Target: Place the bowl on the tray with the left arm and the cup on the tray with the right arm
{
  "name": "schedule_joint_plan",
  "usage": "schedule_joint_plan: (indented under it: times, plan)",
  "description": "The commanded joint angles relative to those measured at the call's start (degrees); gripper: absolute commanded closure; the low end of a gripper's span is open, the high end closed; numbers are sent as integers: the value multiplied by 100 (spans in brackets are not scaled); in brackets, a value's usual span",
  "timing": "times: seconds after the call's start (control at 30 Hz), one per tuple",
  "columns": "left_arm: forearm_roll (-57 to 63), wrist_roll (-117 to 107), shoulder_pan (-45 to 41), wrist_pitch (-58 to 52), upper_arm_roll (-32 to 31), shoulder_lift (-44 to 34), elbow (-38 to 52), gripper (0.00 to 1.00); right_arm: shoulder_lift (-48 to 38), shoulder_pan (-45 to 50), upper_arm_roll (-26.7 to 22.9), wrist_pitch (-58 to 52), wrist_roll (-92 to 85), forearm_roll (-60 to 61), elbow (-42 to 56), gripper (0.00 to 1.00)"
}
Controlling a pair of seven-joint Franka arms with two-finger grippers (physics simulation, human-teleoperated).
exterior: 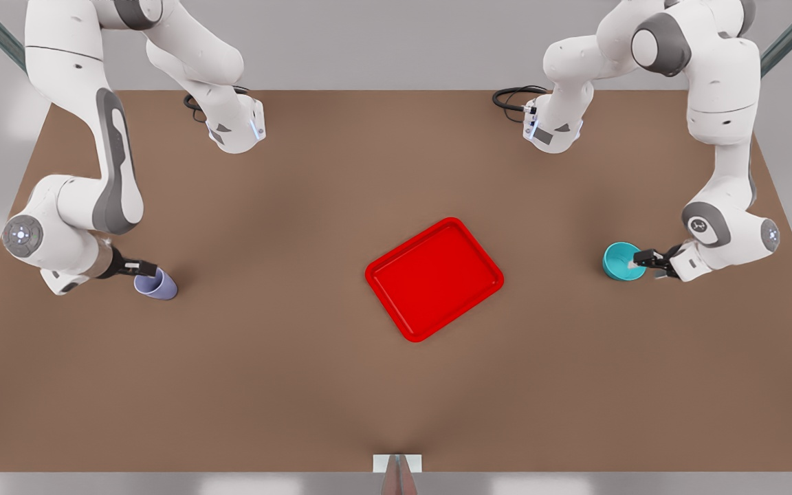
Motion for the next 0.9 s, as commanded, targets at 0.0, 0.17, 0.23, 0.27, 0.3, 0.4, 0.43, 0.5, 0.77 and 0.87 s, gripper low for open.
schedule_joint_plan:
  times: [0.0, 0.17, 0.23, 0.27, 0.3, 0.4, 0.43, 0.5, 0.77, 0.87]
  plan:
    - [-5, 0, -2, 0, 1, 21, -8, 0, 34, -14, 0, 11, -6, -1, 27, 0]
    - [-5, 0, -10, 0, 1, 293, 1, 0, 166, -163, 0, 178, -23, -80, -25, 0]
    - [-5, 0, -10, 0, 1, 302, 1, 0, 157, -181, 0, 143, -32, -80, -113, 0]
    - [-5, 0, -10, 9, 1, 302, 1, 2, 149, -269, 0, 134, -32, -71, -210, 0]
    - [-5, 0, -10, 9, 1, 302, 1, 15, 148, -277, 0, 143, -32, -71, -245, 0]
    - [-5, -9, -10, 97, 1, 372, 1, 37, 175, -304, 0, 222, -102, -89, -210, 0]
    - [-5, -9, -10, 106, 1, 372, 1, 38, 227, -357, 0, 310, -129, -97, -219, 0]
    - [-5, -9, -28, 106, 1, 372, 1, 64, 298, -348, 0, 371, -129, -221, -254, 0]
    - [30, 0, -89, 167, -8, 372, 1, 79, 570, -462, 0, 520, -129, -229, -263, 0]
    - [-5, -70, -485, 185, 1, 372, 27, 79, 606, -541, 0, 670, -129, -264, -342, 0]
